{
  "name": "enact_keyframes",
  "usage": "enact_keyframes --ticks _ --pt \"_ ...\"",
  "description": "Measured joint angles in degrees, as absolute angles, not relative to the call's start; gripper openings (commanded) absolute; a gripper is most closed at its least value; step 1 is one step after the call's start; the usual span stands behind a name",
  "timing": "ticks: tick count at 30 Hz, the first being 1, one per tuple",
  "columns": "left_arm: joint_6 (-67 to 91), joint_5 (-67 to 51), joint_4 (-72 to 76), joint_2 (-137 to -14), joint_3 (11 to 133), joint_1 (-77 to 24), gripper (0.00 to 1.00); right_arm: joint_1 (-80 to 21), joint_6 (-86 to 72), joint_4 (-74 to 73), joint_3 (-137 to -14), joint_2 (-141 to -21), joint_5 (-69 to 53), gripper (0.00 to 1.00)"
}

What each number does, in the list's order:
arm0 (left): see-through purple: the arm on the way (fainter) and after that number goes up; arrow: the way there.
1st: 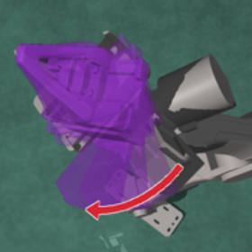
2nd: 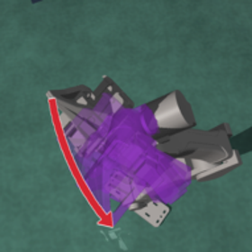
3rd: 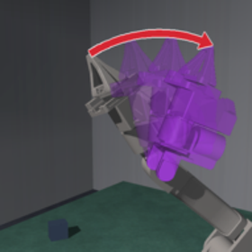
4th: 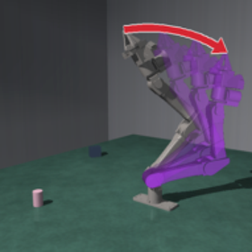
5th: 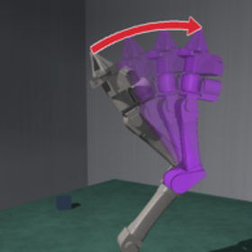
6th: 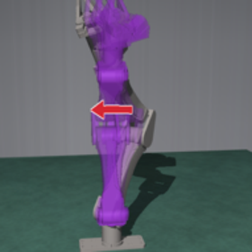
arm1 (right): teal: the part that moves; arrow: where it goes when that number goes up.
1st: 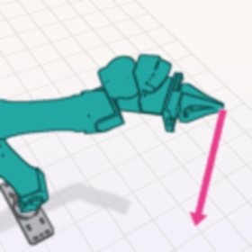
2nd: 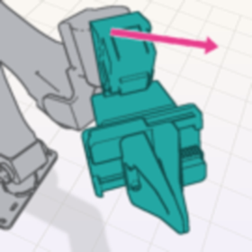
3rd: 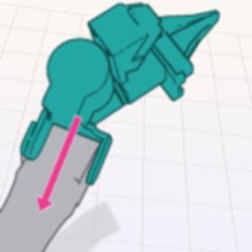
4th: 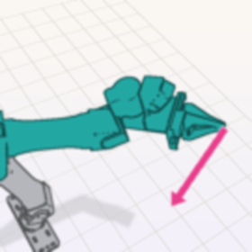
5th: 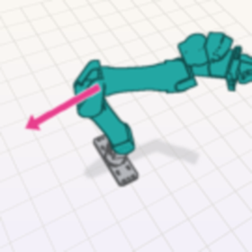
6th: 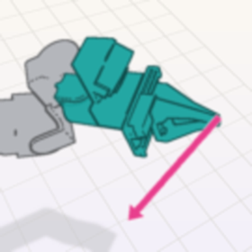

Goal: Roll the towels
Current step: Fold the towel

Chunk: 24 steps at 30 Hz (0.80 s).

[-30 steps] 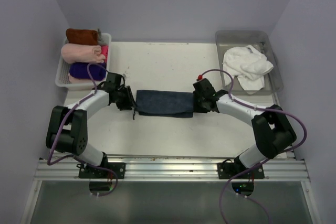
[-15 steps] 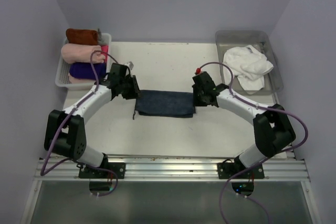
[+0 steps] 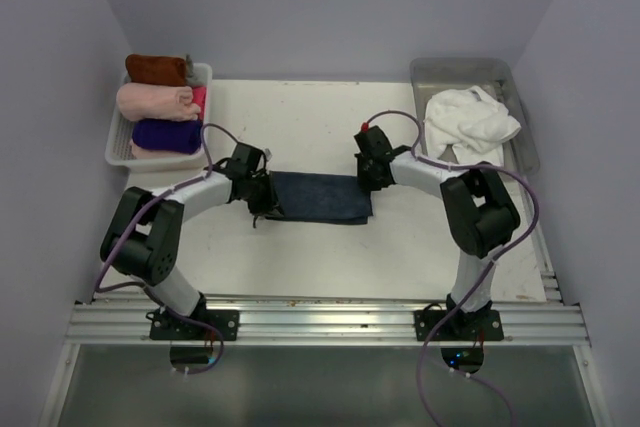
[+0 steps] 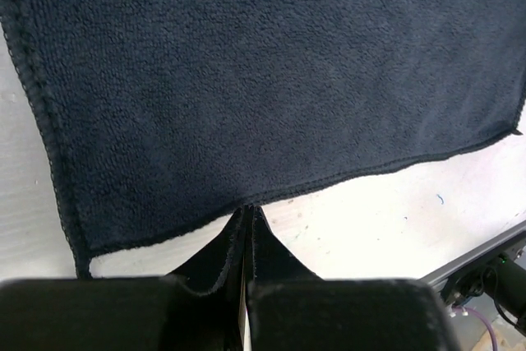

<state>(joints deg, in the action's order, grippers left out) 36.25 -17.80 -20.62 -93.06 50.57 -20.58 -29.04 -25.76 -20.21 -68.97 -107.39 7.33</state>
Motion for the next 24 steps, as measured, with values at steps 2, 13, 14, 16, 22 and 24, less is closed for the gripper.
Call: enact_keyframes --ticks 2,13,14,16,22,24 --pt "36.3 -17.8 -20.6 -94.7 51.2 -20.4 0.0 -28.8 -26.1 -19.7 -68.8 -108.2 7.3 0.02" --pt "35.7 -18.7 -21.0 -104.2 60.0 -19.6 0.0 -29.8 -30.7 -14.1 -51.5 -95.2 6.7 0.0" --pt "35.4 -18.7 -21.4 -105.1 61.3 -19.6 0.0 -30.6 -31.4 -14.5 -49.8 -93.5 6.6 0.0" --pt "34.5 -18.4 -21.9 -107.8 65.0 -19.6 0.0 -33.8 -33.4 -15.7 -46.1 -89.4 6.7 0.01" --pt "32.3 -17.0 -22.9 -114.5 75.2 -19.6 0.0 -46.1 -41.9 -17.3 -40.7 -81.5 6.0 0.02" --pt "31.9 -16.6 -23.9 -116.7 78.7 -19.6 0.0 -48.4 -43.9 -17.5 -40.8 -80.4 6.2 0.02"
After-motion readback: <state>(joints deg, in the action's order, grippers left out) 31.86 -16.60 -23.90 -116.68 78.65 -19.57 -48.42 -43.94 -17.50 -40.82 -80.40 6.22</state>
